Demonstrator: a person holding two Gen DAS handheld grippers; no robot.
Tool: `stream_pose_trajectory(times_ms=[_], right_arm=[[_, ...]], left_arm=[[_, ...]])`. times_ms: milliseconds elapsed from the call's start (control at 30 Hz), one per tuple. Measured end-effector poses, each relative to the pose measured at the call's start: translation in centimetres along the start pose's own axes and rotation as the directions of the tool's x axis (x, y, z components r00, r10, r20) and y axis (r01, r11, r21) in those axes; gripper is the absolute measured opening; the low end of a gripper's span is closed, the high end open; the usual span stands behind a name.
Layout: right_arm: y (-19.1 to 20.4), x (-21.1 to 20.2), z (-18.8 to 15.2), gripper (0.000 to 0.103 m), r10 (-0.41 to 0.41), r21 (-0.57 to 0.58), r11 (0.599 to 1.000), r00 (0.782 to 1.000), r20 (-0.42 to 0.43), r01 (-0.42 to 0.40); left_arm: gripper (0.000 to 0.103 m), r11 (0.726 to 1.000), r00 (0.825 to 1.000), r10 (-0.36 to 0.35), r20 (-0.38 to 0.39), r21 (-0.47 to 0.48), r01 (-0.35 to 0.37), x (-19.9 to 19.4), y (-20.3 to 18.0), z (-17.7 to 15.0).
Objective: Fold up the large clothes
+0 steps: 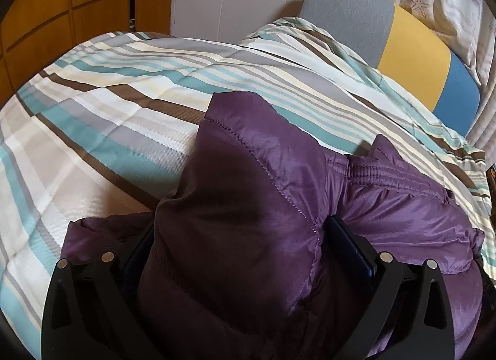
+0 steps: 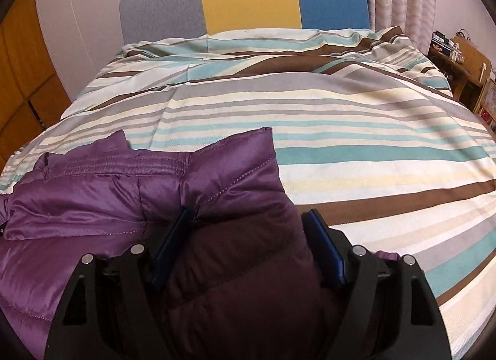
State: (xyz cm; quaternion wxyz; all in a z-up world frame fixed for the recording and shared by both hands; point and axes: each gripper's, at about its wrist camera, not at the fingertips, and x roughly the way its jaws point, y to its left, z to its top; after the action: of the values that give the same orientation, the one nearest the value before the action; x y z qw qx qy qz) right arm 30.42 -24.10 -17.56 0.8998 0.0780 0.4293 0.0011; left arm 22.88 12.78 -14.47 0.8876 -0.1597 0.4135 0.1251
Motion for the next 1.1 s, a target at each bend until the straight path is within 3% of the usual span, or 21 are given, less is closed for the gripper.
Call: stream_pose_trajectory(times_ms=[167, 333, 433, 567, 767, 933, 1100], right_arm=[[0.3, 0.2, 0.1, 0.078, -0.014, -0.008, 1.0, 1.0, 0.006, 0.014], [0.5, 0.1, 0.1, 0.08, -0.034, -0.017, 0.999, 0.999, 0.012, 0.034], [0.8, -0.1, 0.0, 0.081, -0.059, -0.028, 0.998, 0.998, 0.021, 0.059], [1.4, -0.8, -0.2, 0.083, -0.113, -0.058, 0.992, 0.992, 0.057, 0.116], [2.7, -2.7, -0.9, 0.084, -0.191, -0.11, 0.971, 0.967, 0.169, 0.211], [3.8, -4.6, -1.6, 0.085, -0.175, -0.17, 0.961, 0.958, 0.229, 0.217], [4.3, -7.3, -2.8, 0.085, -0.058, -0.218, 0.97, 0.971, 0.23, 0.11]], left_arm=[[0.1, 1.0, 1.0, 0.007, 0.024, -0.023, -0.007, -3.3, 1.1, -1.4], [0.1, 0.998, 0.995, 0.027, 0.095, -0.055, -0.022, -7.5, 4.1, -4.5], [0.1, 0.996, 0.995, 0.058, 0.082, -0.066, -0.052, -8.6, 5.7, -6.5], [0.1, 0.987, 0.998, -0.053, 0.046, -0.15, 0.059, -8.9, 7.9, -8.7], [0.1, 0.984, 0.991, -0.127, 0.039, -0.119, 0.131, -10.0, 6.7, -9.6], [0.1, 0.979, 0.987, -0.155, 0.033, -0.128, 0.158, -9.9, 6.6, -9.9], [0.1, 0.97, 0.983, -0.179, 0.032, -0.162, 0.182, -9.7, 6.8, -9.6]])
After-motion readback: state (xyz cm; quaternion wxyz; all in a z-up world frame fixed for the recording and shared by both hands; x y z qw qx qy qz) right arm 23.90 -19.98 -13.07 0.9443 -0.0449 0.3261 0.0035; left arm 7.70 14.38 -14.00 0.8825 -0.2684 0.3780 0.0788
